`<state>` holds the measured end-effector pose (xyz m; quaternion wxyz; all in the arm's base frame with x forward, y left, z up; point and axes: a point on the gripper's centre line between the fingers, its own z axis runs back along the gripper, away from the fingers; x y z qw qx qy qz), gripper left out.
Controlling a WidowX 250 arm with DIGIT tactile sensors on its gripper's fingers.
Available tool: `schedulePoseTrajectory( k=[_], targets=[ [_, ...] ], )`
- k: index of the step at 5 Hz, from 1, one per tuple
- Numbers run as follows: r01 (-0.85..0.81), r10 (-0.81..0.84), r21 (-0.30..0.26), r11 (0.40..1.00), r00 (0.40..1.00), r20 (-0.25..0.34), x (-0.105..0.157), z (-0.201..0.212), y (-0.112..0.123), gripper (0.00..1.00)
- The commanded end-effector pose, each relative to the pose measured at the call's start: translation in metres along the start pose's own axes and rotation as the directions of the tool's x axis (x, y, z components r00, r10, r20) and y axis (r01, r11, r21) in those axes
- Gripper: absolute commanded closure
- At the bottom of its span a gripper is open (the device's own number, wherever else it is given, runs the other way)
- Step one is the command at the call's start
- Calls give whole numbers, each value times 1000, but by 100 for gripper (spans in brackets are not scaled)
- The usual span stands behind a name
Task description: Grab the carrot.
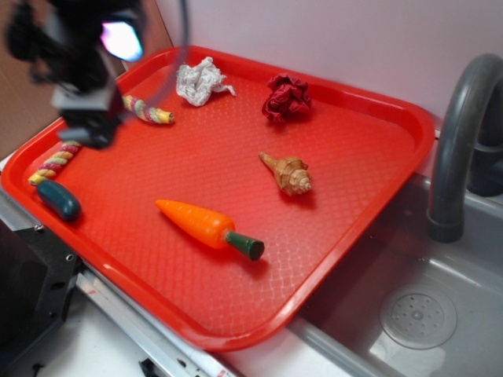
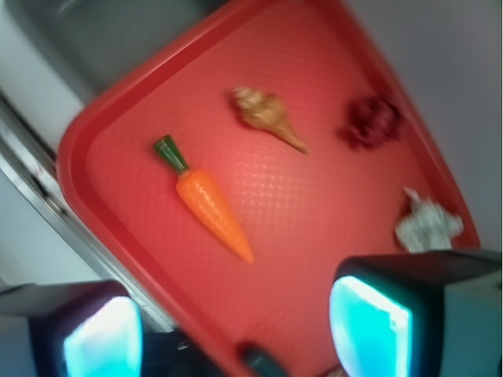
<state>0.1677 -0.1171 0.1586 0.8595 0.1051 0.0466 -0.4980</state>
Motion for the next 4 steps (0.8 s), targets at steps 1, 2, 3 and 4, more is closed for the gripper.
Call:
schedulePoseTrajectory(
  k=[1, 2, 3, 4],
  targets=[
    [455, -454, -18, 890, 886, -93, 5, -64, -3, 0],
    [522, -522, -44, 852, 838, -159, 8, -82, -9, 0],
    [517, -519, -52, 854, 844, -138, 13, -102, -9, 0],
    [528, -534, -86, 845, 842, -74, 16, -114, -16, 0]
  ],
)
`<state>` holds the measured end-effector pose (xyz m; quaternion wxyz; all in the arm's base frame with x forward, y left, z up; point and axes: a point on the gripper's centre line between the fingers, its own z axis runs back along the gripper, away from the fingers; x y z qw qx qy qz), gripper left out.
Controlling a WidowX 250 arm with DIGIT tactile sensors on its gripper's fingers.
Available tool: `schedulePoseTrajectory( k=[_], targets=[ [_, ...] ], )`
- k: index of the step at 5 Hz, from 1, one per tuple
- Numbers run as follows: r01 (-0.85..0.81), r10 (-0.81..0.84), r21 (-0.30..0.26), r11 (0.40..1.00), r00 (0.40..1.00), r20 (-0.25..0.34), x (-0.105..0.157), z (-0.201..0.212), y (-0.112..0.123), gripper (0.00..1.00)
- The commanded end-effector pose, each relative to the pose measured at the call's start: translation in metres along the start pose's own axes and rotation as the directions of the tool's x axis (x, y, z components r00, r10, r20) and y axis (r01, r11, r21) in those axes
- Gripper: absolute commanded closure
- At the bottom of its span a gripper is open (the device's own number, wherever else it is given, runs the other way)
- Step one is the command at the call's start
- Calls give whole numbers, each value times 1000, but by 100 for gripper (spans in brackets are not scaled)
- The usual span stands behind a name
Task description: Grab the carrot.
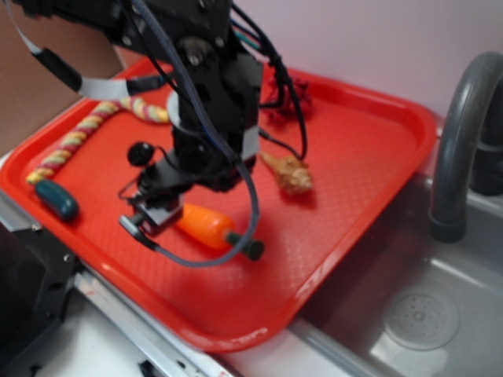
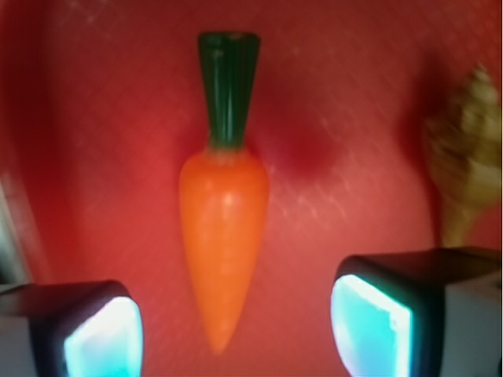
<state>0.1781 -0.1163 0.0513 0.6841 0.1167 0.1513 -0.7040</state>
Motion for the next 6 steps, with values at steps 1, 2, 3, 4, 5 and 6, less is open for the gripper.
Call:
schedulePoseTrajectory(
  k=[1, 2, 3, 4, 5, 6],
  targets=[
    [-48, 47, 16, 999, 996, 79, 9, -23, -12, 0],
    [-69, 67, 16, 998, 993, 98, 14, -28, -8, 0],
    [-156, 148, 44, 987, 979, 138, 18, -37, -3, 0],
    [-189, 178, 49, 981, 968, 177, 13, -37, -2, 100],
    [-352, 334, 51, 935, 918, 211, -1, -17, -7, 100],
    [-539, 508, 45, 841, 817, 274, -22, 18, -8, 100]
  ],
)
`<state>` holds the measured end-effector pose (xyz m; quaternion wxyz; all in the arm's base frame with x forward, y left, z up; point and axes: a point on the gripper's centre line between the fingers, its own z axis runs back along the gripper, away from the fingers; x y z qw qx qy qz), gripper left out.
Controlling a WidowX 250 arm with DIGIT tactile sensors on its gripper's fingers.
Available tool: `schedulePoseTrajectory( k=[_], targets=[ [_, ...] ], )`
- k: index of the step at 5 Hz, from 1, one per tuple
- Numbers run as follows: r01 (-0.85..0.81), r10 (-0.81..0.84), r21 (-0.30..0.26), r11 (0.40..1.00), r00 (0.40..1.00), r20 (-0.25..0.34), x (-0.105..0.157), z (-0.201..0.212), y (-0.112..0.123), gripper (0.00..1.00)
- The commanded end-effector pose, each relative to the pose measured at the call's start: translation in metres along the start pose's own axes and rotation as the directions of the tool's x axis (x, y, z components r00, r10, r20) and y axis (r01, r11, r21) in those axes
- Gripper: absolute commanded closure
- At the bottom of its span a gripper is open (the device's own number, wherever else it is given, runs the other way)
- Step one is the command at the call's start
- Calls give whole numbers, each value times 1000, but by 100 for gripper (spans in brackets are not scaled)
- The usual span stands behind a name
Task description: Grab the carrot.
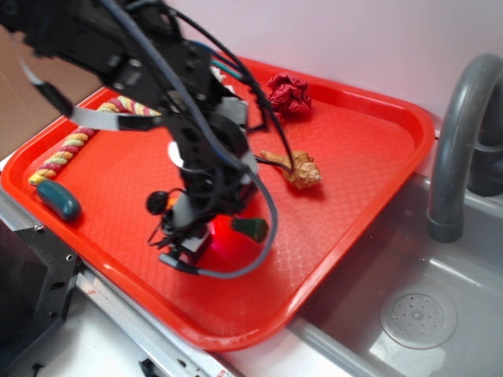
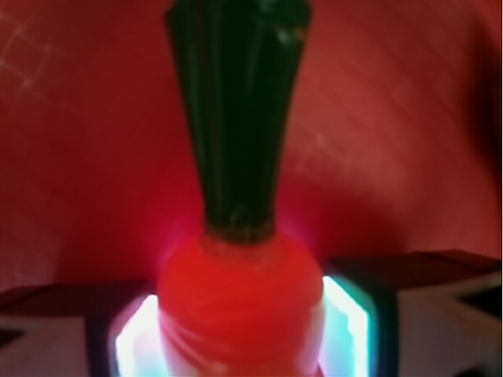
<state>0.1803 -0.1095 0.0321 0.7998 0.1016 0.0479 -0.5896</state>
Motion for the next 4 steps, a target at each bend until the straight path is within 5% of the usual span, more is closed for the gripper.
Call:
schedulePoseTrajectory(
  k=[1, 3, 4],
  targets=[
    [-451, 447, 40, 892, 891, 78, -30, 76, 14, 100],
    [-822, 822, -17, 569, 568, 48, -61, 138, 39, 100],
    [-879, 877, -28, 477, 473, 79, -72, 155, 37, 100]
  ],
)
